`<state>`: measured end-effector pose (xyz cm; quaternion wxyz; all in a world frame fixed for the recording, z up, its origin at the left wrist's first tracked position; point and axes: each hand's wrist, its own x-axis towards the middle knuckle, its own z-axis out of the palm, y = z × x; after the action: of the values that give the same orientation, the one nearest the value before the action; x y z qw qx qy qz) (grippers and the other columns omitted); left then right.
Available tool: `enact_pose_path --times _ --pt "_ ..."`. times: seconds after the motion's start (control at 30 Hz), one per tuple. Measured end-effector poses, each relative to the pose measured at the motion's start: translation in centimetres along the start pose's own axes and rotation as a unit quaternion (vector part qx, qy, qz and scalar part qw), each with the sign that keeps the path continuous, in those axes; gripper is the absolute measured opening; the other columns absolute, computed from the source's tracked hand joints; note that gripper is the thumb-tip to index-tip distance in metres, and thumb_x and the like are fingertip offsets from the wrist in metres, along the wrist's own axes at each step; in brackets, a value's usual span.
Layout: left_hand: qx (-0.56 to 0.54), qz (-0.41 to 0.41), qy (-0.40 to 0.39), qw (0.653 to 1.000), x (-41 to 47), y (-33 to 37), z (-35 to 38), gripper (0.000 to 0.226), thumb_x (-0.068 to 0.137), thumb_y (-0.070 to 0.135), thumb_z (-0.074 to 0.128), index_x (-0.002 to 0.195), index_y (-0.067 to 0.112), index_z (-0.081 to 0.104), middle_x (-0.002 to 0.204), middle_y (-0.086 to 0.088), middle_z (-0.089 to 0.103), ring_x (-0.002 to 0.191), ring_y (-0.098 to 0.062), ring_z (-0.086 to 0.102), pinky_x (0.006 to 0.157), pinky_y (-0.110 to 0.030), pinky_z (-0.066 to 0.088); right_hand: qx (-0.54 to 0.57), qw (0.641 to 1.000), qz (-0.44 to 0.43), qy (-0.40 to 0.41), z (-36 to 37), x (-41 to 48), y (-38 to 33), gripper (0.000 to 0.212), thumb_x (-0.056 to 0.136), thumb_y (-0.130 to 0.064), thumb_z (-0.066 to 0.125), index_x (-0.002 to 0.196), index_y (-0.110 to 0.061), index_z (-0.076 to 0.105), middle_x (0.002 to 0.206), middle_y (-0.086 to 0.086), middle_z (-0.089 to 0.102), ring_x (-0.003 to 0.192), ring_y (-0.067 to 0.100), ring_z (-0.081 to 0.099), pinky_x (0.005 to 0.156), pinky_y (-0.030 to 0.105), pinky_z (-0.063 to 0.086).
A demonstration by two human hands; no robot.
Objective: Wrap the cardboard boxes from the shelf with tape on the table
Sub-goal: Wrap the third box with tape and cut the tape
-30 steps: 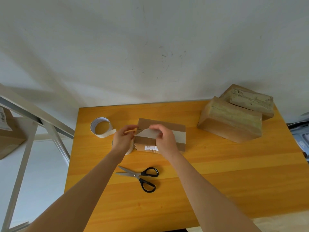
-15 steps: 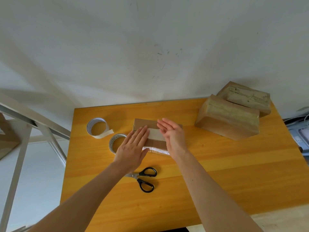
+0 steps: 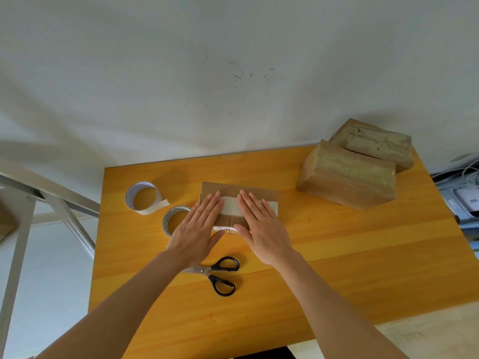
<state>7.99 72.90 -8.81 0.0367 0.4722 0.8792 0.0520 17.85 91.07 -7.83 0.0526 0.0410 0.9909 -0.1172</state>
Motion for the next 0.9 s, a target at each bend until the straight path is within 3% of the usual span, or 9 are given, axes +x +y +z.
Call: enact_pose_path --times 0.13,0.23,0.37,0.5,0.7,0.9 --pt "-0.013 -0.018 -0.004 1.0 0.0 -0.2 0.2 0.069 0.098 0.05 0.02 0.15 0.005 0.009 0.157 -0.014 0.01 0.146 -0.027 0.004 0.113 -0.043 0.02 -0.02 1.0 0.009 -0.001 -0.1 -0.4 0.4 0.066 0.099 -0.055 0.008 0.152 -0.018 -0.005 0.159 -0.004 -0.007 0.146 0.01 -0.009 0.119 0.033 0.0" --pt "-0.035 -0.022 -0.019 0.999 0.0 -0.4 0.2 0.07 0.098 0.049 0.018 0.149 0.003 0.002 0.158 -0.013 0.004 0.146 -0.026 0.001 0.114 -0.043 0.016 -0.028 0.999 -0.014 -0.018 -0.2 -0.4 1.0 0.071 0.099 -0.057 0.015 0.151 -0.017 -0.012 0.158 -0.004 -0.017 0.145 0.01 -0.017 0.117 0.032 -0.006" --pt "-0.069 -0.023 -0.016 0.997 0.0 -0.3 0.7 0.069 0.098 0.046 0.017 0.149 0.003 0.0 0.157 -0.013 -0.005 0.146 -0.027 -0.004 0.115 -0.041 0.009 -0.067 0.998 0.017 -0.011 -0.1 -1.1 1.6 0.078 0.098 -0.056 0.025 0.15 -0.015 -0.015 0.157 0.0 -0.022 0.144 0.014 -0.019 0.114 0.032 -0.01" --pt "-0.128 -0.034 -0.018 0.991 0.2 -0.4 1.1 0.072 0.094 0.05 0.015 0.148 0.01 -0.01 0.157 -0.005 -0.015 0.145 -0.021 -0.016 0.116 -0.035 0.0 -0.017 0.999 0.028 -0.029 -0.3 -1.2 1.6 0.085 0.097 -0.054 0.033 0.146 -0.014 -0.024 0.152 -0.002 -0.034 0.141 0.011 -0.028 0.115 0.029 -0.013" --pt "-0.135 -0.052 0.005 0.989 0.0 0.4 0.9 0.074 0.098 0.033 0.036 0.145 0.002 -0.012 0.154 -0.011 -0.018 0.143 -0.024 -0.018 0.115 -0.036 -0.002 0.009 0.991 0.133 0.009 0.2 -1.4 0.2 0.102 0.089 -0.057 0.047 0.147 -0.007 -0.021 0.154 0.006 -0.029 0.142 0.019 -0.025 0.114 0.031 -0.009" --pt "-0.195 -0.094 0.019 0.976 -0.2 1.5 0.6 0.083 0.094 0.024 0.05 0.144 0.001 -0.012 0.154 -0.011 -0.02 0.144 -0.028 -0.012 0.115 -0.039 0.007 0.056 0.987 0.151 0.025 0.0 -1.7 -0.4 0.107 0.087 -0.053 0.056 0.146 -0.007 -0.021 0.155 0.007 -0.028 0.143 0.021 -0.025 0.116 0.029 -0.006"
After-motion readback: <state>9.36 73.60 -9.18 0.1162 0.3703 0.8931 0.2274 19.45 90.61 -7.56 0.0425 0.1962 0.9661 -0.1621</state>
